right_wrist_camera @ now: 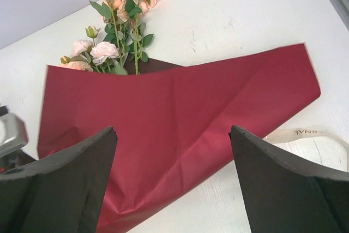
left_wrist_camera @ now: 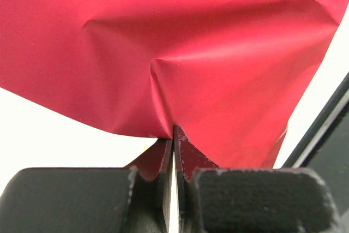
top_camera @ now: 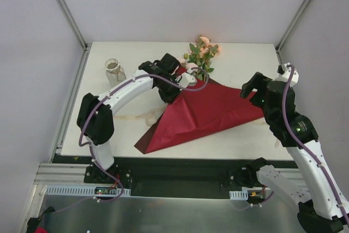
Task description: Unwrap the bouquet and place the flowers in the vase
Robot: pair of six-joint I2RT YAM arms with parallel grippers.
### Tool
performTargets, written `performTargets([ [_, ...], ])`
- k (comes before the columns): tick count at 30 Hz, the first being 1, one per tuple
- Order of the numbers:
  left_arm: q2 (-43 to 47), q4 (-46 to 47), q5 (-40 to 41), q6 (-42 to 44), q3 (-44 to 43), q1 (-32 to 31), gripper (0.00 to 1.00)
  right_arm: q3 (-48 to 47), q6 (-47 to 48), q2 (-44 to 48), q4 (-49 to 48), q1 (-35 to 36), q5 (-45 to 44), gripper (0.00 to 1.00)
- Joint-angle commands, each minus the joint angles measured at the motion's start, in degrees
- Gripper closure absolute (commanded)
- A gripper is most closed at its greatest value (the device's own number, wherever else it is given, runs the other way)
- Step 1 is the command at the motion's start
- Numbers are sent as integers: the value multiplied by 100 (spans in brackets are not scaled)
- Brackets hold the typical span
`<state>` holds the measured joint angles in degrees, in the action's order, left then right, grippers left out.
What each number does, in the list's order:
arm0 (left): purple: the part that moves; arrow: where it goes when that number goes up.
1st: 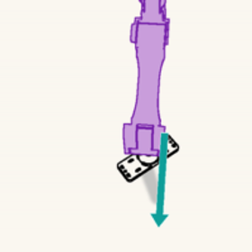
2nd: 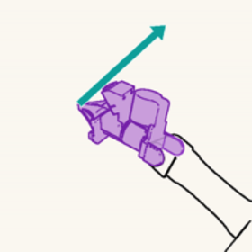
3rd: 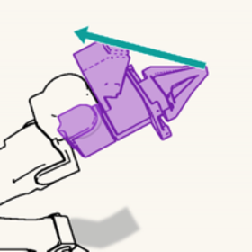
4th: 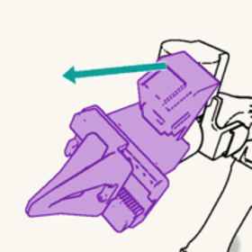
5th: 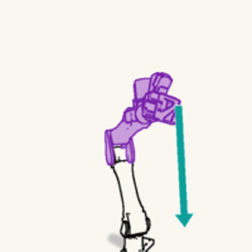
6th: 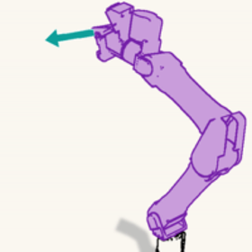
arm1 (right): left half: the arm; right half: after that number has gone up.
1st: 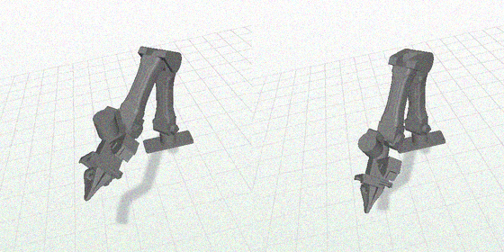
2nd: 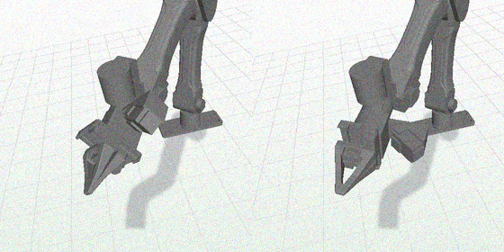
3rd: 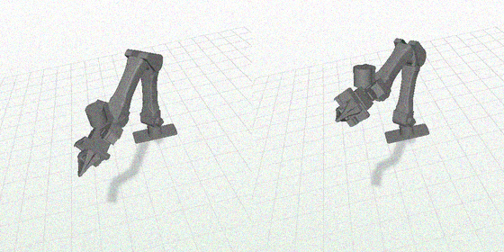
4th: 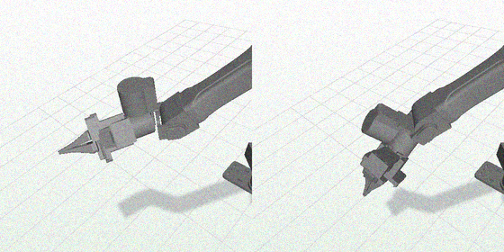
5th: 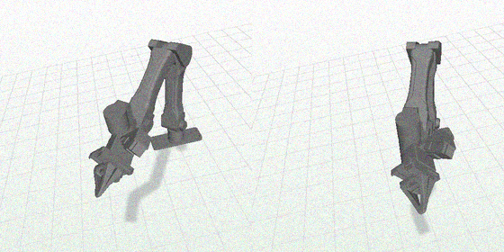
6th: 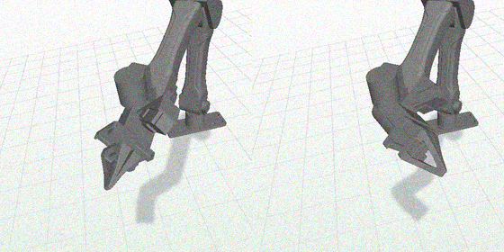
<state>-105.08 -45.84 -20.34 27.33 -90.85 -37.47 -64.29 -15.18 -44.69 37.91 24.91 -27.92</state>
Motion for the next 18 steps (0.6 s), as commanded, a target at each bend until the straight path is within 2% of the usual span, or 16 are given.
performTargets([
  [1, 786, -293, 917, 755, 242, -312, 100, -136, -64, -66, -310, -91, 208, 12],
  [9, 2070, -916, 926, 906, 876, -1717, 100, -242, -64, -435, -583, -346, 559, 12],
  [13, 2097, -1488, 847, 826, 464, -2473, 98, -434, -47, -918, -750, -504, 1007, 12],
  [18, 2079, -1883, 961, 826, -11, -3063, 96, -917, 94, -1611, -908, -601, 1446, 12],
])
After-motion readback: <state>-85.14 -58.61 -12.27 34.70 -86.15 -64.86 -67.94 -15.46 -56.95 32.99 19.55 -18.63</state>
